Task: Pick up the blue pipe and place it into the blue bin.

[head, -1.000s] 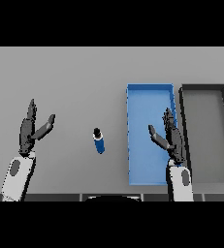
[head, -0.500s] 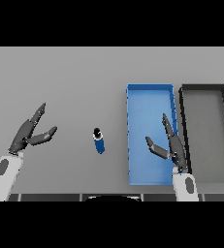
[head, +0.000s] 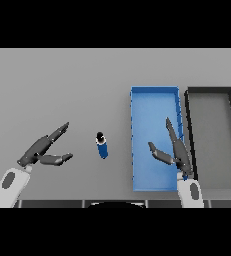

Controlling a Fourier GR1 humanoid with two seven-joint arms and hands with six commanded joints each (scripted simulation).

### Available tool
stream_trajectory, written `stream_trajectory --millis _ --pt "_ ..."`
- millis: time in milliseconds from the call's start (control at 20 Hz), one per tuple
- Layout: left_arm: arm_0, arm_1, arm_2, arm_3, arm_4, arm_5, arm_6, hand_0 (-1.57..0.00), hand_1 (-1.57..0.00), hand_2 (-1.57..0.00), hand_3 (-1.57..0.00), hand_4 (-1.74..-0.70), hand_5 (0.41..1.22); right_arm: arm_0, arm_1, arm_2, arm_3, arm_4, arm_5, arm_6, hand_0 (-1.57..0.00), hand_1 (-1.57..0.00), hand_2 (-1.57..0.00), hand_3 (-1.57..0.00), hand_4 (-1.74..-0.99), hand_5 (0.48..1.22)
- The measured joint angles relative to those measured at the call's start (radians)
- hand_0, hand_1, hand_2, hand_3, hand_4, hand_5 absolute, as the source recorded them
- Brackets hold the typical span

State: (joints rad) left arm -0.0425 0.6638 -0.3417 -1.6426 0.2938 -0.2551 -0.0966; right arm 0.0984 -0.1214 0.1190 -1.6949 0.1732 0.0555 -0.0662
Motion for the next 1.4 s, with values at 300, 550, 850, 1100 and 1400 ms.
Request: stream_trajectory --millis 300,550,850,1100,1400 --pt "0.001 -0.094 -0.118 -0.023 -0.115 0.022 0.024 0.00 0.00 0.00 0.00 -1.19 0.466 -0.004 0.015 0.010 -0.010 0.006 -0.007 0.025 0.00 0.00 0.00 0.00 -1.223 0.619" --pt "-0.051 -0.203 -0.164 0.057 -0.167 0.049 0.047 0.00 0.00 0.00 0.00 -1.21 0.468 0.010 0.016 0.010 -0.029 0.010 -0.013 0.023 0.00 0.00 0.00 0.00 -1.229 0.622" --pt "-0.129 -0.322 -0.194 0.195 -0.191 0.043 0.049 0.00 0.00 0.00 0.00 -1.15 0.459 0.023 0.010 0.006 -0.043 0.011 -0.014 0.031 0.00 0.00 0.00 0.00 -1.206 0.606" --pt "-0.188 -0.393 -0.204 0.278 -0.199 0.028 0.006 0.00 0.00 0.00 0.00 -1.19 0.513 0.013 0.006 -0.006 -0.026 -0.002 -0.009 0.031 0.00 0.00 0.00 0.00 -1.207 0.607" --pt "-0.200 -0.470 -0.196 0.318 -0.187 0.065 -0.013 -0.29 -0.46 -0.54 -0.49 -1.34 0.765 0.037 0.008 -0.003 -0.049 -0.011 -0.004 0.030 0.00 0.00 0.00 0.00 -1.199 0.605"
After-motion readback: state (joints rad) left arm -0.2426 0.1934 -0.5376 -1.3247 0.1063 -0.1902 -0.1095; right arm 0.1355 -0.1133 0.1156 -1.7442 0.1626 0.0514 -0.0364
